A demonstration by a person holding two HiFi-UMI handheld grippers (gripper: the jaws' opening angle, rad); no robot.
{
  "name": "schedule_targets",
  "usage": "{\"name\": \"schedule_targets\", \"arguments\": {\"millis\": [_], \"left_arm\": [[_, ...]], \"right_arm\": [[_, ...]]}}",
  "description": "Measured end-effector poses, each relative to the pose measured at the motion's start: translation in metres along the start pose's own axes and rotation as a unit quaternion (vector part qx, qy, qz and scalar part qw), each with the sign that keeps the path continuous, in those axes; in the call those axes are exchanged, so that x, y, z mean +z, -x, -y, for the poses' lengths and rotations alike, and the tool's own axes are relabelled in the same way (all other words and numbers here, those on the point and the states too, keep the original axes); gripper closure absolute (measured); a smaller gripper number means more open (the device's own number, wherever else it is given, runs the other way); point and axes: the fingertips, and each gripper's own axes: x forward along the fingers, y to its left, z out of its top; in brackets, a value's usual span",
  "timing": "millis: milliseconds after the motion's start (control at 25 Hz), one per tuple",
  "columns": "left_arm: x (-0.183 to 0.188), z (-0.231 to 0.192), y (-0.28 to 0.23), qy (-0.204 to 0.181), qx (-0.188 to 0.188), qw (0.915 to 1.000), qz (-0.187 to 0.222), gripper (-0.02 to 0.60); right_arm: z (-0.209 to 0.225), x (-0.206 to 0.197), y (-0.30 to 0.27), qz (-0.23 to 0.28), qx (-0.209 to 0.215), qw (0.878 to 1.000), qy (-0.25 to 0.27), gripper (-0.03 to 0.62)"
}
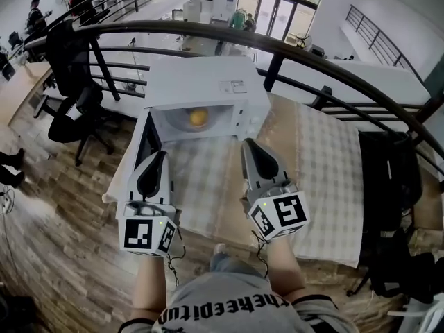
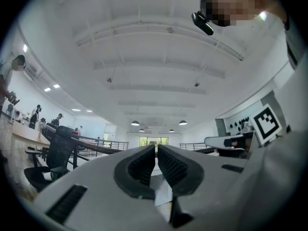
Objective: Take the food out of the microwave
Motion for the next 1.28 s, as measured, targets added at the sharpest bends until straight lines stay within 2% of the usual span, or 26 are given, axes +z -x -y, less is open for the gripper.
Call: {"name": "schedule_targets", "arguments": {"millis": [520, 760, 1040, 1280], "left_arm": [[-0.016, 0.011, -0.055, -0.014, 0.040, 0.9991, -0.004, 0.563], [-0.030, 0.014, -0.066, -0.018, 0.040, 0.9988, -0.020, 0.563], [-0.058, -0.001, -0.079, -0.011, 0.038, 0.9984, -0.041, 0.563], [-0.094, -0.014, -0.095, 0.002, 0.012, 0.9977, -0.067, 0.563]], "right_arm": [[0.058, -0.013, -0.046, 0.000, 0.038, 0.999, -0.006, 0.588], [0.061, -0.030, -0.060, -0.013, 0.051, 0.998, -0.017, 0.588], [0.057, -0.072, -0.080, -0.044, 0.052, 0.997, -0.035, 0.588], [0.055, -0.101, -0.100, -0.066, 0.042, 0.996, -0.044, 0.588]]}}
